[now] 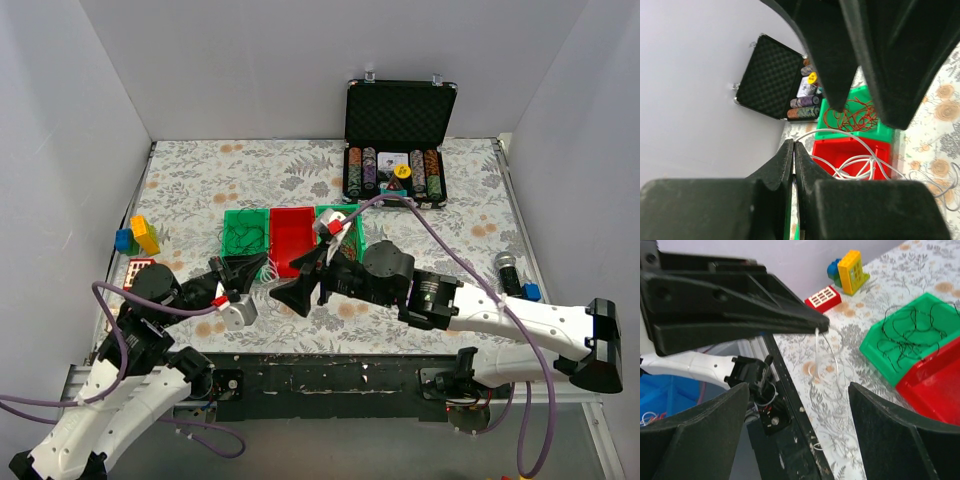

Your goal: Untangle the cables

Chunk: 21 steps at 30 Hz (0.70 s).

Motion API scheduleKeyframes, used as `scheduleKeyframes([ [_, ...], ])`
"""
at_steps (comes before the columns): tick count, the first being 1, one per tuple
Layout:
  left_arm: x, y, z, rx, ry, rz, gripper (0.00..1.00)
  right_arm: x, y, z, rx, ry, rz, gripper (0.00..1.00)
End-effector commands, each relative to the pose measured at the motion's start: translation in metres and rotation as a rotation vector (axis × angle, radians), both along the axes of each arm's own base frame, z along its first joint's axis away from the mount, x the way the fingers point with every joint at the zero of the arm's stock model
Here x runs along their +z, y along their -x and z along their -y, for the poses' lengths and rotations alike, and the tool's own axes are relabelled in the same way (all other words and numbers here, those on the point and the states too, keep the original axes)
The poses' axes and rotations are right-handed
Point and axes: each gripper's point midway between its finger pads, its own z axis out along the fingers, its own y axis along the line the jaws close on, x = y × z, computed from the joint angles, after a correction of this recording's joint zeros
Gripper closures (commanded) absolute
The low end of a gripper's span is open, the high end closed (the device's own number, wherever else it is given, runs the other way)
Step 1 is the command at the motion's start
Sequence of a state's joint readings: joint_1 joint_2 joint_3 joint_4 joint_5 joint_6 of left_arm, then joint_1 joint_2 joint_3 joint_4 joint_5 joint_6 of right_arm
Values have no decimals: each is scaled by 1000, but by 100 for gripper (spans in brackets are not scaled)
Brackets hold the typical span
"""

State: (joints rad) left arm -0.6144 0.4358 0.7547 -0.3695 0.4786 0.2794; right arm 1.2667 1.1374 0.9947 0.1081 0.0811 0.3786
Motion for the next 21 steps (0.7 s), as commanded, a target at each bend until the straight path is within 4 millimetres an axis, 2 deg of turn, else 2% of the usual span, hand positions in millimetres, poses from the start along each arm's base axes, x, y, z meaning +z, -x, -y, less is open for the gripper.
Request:
scheduleKeyframes([
  [1,-5,6,0,-22,-36,-47,100,43,-13,-11,-81,-113,97,11],
  [4,-5,8,0,-30,-40,-52,100,33,-31,-10,-189,-98,98,11],
  [6,-2,10,0,-35,-34,-49,100,28,-43,-9,-252,-69,106,15],
  [10,1,12,0,-39,-24,-48,100,16,-61,-8,-355,1,129,37],
  [13,4,13,-1,-39,-20,-47,100,8,-66,-14,-371,42,135,56],
  [18,3,14,-1,-40,-17,-50,100,5,-68,-12,-403,44,131,99],
  [21,0,14,-1,-39,-20,-47,95,13,-67,-6,-405,20,139,99],
])
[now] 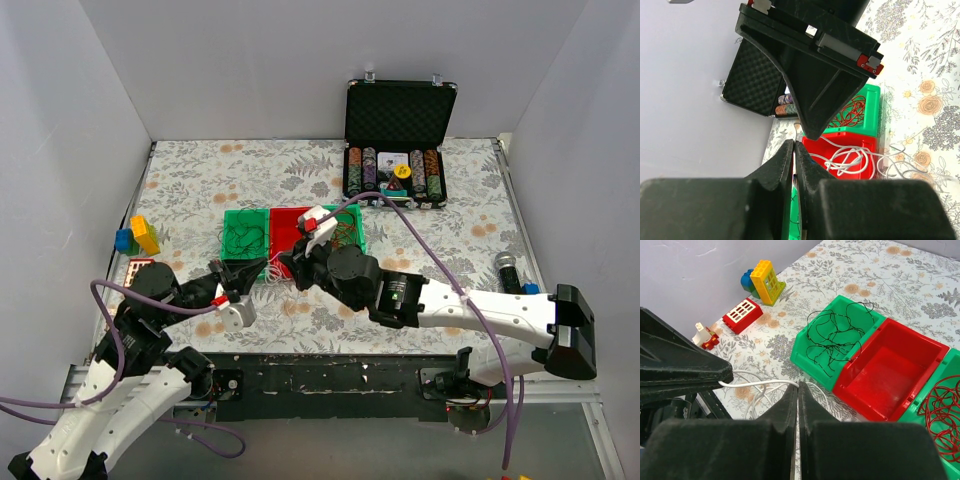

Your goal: Untangle the cables

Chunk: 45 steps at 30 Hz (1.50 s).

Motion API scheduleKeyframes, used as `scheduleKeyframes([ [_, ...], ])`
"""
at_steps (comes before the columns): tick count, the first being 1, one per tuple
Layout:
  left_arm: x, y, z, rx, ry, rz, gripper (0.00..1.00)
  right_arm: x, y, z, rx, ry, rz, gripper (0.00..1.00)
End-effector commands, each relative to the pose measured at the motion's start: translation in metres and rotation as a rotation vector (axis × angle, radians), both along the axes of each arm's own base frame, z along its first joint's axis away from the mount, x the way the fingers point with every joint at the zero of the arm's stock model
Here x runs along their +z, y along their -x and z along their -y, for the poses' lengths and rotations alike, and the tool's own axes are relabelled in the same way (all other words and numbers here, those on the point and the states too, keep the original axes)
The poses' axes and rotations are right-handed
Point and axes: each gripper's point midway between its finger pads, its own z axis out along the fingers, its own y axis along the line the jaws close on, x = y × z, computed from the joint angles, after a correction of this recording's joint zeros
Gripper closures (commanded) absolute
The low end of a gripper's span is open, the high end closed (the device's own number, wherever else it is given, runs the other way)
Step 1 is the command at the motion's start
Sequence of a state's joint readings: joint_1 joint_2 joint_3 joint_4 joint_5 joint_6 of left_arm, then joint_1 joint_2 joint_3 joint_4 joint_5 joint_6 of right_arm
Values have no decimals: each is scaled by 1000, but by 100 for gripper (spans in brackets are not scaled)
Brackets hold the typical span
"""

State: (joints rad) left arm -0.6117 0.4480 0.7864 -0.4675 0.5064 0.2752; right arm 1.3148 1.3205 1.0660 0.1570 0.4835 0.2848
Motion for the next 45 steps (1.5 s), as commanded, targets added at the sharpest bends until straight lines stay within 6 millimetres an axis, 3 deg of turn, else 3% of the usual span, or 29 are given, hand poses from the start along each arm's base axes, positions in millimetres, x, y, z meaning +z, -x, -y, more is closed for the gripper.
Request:
scheduleKeyframes([
  [1,10,6,-2,-11,20,21,94,45,-6,12,-52,-106,51,99],
  [3,8,6,-3,-5,16,23,92,53,-5,18,-51,-115,63,99],
  [8,-3,4,-6,15,17,1,73,70,0,29,-28,-128,88,99],
  [10,-3,5,-7,22,30,-6,73,71,3,29,-11,-115,87,99],
  [15,16,0,-8,75,161,-84,70,64,12,23,49,-59,70,99],
  [18,35,1,-3,78,303,-231,63,58,13,20,57,-29,67,99],
  [22,39,22,16,-51,338,-411,54,64,14,15,63,-13,86,99],
  [24,30,37,24,-133,303,-474,46,70,13,13,60,-10,99,99],
  [27,9,45,30,-174,239,-568,44,75,11,14,48,20,120,99],
  [29,-6,45,32,-173,206,-605,44,84,12,14,52,11,134,99],
  [32,-9,33,31,-123,249,-591,50,89,15,12,70,1,141,99],
  [37,15,11,28,-38,398,-539,79,82,20,7,82,27,136,99],
  [40,23,0,23,15,445,-518,88,80,20,7,78,33,135,99],
  [45,15,0,22,24,440,-528,91,87,19,11,67,22,145,99],
])
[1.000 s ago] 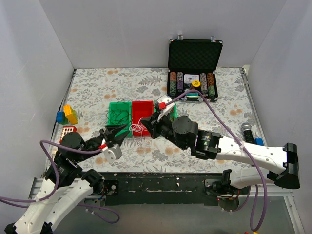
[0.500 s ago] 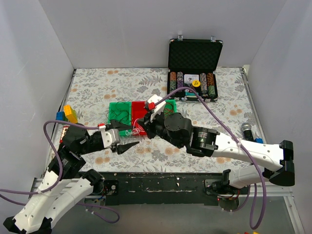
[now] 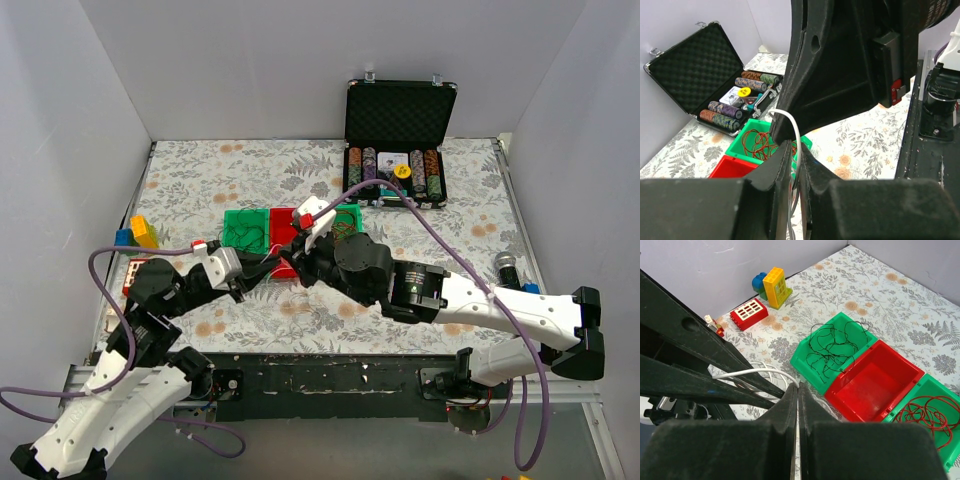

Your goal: Untangle the cables

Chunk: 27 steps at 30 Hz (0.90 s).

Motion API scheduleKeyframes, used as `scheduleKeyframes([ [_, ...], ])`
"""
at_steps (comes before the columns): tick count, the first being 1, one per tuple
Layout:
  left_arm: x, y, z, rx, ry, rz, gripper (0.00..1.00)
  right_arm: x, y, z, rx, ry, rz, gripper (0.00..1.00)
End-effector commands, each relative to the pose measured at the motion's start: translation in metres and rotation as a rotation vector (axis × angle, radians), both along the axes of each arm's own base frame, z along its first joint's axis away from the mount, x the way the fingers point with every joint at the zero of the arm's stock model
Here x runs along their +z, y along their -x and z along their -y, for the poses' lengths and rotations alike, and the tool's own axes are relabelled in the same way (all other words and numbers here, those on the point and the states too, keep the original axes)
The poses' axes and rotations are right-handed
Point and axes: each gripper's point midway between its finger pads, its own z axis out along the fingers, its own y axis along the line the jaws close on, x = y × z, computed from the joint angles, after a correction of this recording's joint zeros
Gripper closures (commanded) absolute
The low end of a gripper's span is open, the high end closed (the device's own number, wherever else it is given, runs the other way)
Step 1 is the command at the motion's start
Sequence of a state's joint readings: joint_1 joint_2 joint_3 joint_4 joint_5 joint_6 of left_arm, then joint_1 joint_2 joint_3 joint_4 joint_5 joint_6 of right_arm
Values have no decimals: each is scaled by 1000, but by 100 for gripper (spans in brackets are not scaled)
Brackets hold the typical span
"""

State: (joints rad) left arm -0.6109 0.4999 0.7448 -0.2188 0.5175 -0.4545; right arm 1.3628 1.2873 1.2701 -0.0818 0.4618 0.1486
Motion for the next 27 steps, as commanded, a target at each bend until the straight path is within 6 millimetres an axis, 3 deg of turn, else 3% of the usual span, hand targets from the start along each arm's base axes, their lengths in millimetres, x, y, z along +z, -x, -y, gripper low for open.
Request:
scheduleKeyframes([
  [1,-3,-4,-3,34,23,-13,91,36,-2,4,-17,-73,44,99],
  [6,-33,-1,0,1,-36,-51,90,68,-13,12,-73,-102,113,99],
  [9,-49,-4,-1,15,-70,-51,84,90,-18,16,-100,-116,164,99],
  [11,-56,-9,-3,41,-80,-54,67,107,-22,17,-113,-124,207,99],
  [14,-57,-15,-5,70,-77,-54,66,136,-28,19,-141,-142,288,99],
  [19,-55,-20,-4,92,-55,-75,54,181,-34,16,-173,-202,378,99],
  [21,-60,-25,-4,109,-46,-95,42,199,-32,16,-165,-236,393,99],
  [23,-69,-31,-2,132,-32,-127,21,204,-30,12,-151,-249,393,99],
  [27,-82,-47,2,187,15,-204,19,209,-26,6,-116,-271,374,99],
])
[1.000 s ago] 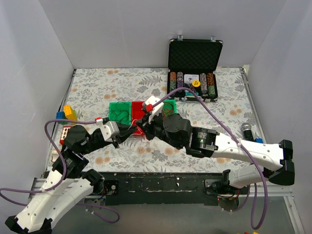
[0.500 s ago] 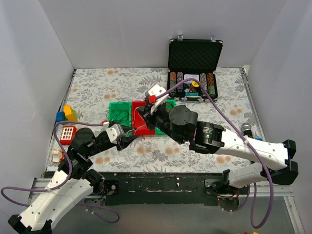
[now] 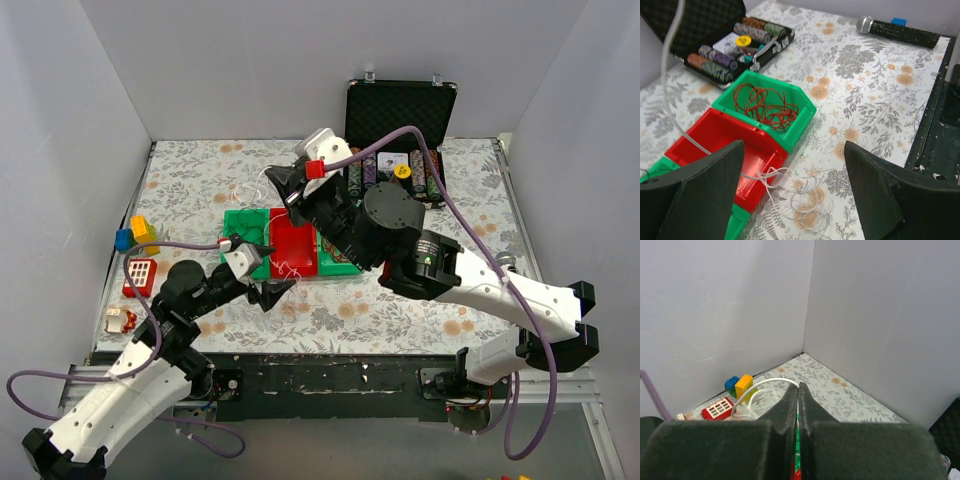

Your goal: Untangle the cables

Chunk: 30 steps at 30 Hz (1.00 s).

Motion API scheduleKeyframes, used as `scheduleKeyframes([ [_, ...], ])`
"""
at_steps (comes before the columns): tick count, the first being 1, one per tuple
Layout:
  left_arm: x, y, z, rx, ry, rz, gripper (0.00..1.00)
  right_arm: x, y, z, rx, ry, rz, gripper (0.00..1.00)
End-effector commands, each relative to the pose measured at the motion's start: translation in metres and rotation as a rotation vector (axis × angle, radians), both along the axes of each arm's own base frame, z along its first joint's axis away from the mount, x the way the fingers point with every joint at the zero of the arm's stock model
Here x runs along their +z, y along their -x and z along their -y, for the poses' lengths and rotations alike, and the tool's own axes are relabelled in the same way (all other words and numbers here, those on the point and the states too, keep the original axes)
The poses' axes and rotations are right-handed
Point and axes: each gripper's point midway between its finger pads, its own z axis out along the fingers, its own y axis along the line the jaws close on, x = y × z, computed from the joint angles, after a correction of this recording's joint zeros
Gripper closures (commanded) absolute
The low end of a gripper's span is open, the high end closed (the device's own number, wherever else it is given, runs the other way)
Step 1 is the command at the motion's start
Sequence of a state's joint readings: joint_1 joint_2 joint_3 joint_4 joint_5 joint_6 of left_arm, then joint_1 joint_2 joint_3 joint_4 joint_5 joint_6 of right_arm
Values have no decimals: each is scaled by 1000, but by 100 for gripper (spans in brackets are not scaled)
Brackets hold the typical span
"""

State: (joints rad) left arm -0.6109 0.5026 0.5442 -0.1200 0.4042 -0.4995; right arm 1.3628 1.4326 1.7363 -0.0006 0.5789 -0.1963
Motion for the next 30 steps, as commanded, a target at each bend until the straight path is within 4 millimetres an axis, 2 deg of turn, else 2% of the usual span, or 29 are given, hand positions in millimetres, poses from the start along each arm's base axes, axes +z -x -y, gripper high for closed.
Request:
scheduleKeyframes([
  [1,-15,-23,3,94,53,-92,19,34,6,6,26,-92,29,99],
  [6,-25,-45,6,158,61,-118,24,35,7,11,23,-105,31,99],
  [8,-23,-51,10,160,69,-99,33,38,7,13,20,-111,37,99],
  [11,-14,-64,9,199,82,-55,55,45,10,19,34,-136,33,99],
  [15,0,-74,8,228,78,10,68,52,20,29,78,-180,19,99],
  [16,3,-75,8,225,76,25,75,51,21,33,85,-185,13,99],
  [17,10,-76,10,216,74,44,87,48,22,35,85,-187,5,99],
  [18,14,-75,11,205,69,53,99,41,20,38,73,-181,-6,99],
  [21,41,-66,16,145,79,93,100,4,10,44,0,-127,-65,99],
  [22,52,-60,18,116,88,108,100,-10,7,45,-22,-104,-91,93],
  [23,60,-56,20,98,92,107,100,-32,2,44,-46,-59,-118,84],
  [24,70,-53,21,83,103,106,100,-47,1,44,-61,-41,-146,67],
  [26,84,-49,21,73,118,99,100,-95,0,46,-84,45,-216,39],
  [28,98,-47,20,73,139,98,100,-126,3,50,-87,37,-280,24],
  [30,111,-44,19,66,152,112,100,-153,6,54,-88,24,-330,18],
])
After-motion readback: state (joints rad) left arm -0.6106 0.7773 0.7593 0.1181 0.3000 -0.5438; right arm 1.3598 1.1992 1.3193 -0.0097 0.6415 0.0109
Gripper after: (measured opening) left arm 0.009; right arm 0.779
